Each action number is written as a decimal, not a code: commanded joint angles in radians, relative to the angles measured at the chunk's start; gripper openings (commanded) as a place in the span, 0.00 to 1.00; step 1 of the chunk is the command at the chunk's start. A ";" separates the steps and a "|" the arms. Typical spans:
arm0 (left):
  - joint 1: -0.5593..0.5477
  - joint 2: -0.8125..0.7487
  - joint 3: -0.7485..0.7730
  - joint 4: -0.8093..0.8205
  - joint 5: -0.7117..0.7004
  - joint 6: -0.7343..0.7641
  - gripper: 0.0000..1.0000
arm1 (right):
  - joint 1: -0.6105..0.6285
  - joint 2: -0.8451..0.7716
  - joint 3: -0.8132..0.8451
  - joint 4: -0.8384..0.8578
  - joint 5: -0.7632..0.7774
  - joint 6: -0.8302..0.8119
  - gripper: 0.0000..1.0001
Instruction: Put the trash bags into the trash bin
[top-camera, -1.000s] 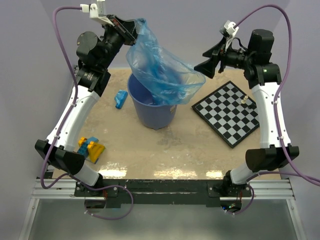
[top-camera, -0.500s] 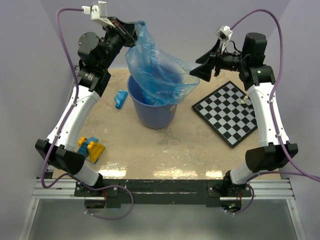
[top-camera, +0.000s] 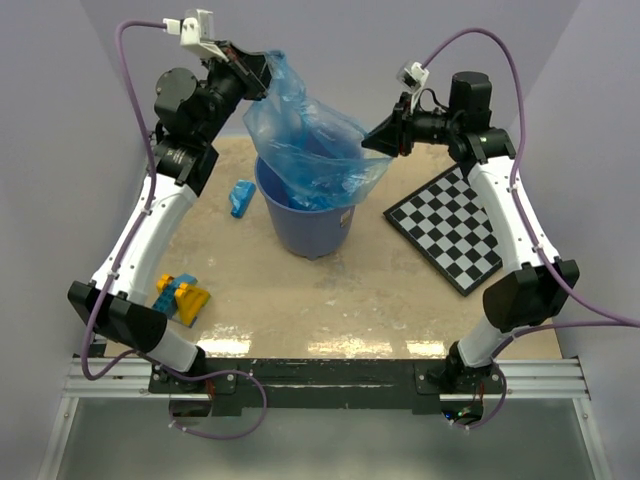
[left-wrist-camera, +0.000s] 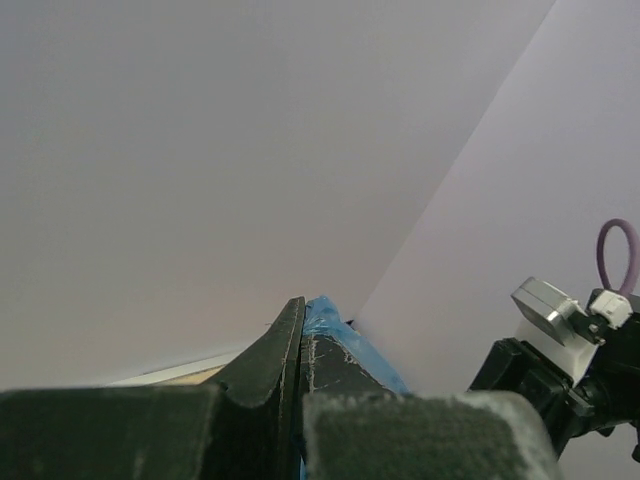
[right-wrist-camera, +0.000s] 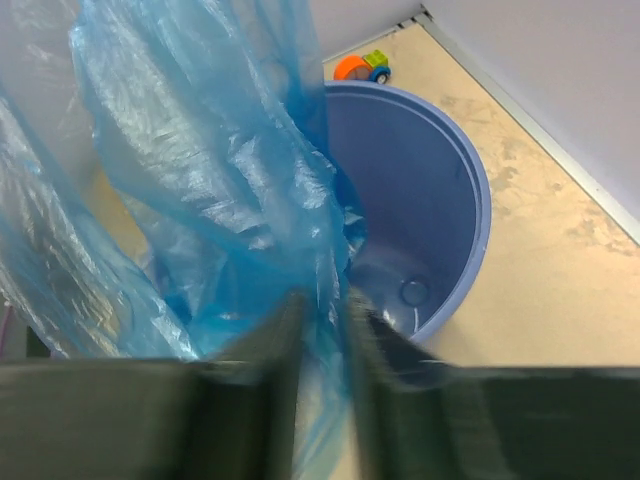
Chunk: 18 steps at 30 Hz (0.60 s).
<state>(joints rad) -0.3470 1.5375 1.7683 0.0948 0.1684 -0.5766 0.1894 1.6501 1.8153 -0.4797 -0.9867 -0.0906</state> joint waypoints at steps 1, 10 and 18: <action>0.048 -0.063 -0.024 -0.067 -0.062 0.118 0.00 | -0.002 -0.012 0.015 0.058 0.006 0.020 0.08; 0.132 -0.059 -0.291 0.031 -0.119 0.481 0.00 | 0.018 0.109 0.018 0.297 0.233 0.184 0.06; 0.157 0.119 -0.300 0.060 -0.162 0.544 0.00 | 0.016 0.344 0.212 0.262 0.336 0.147 0.02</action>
<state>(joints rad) -0.2092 1.6093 1.4731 0.0769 0.0391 -0.1032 0.2047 1.9388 1.9404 -0.2234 -0.7330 0.0685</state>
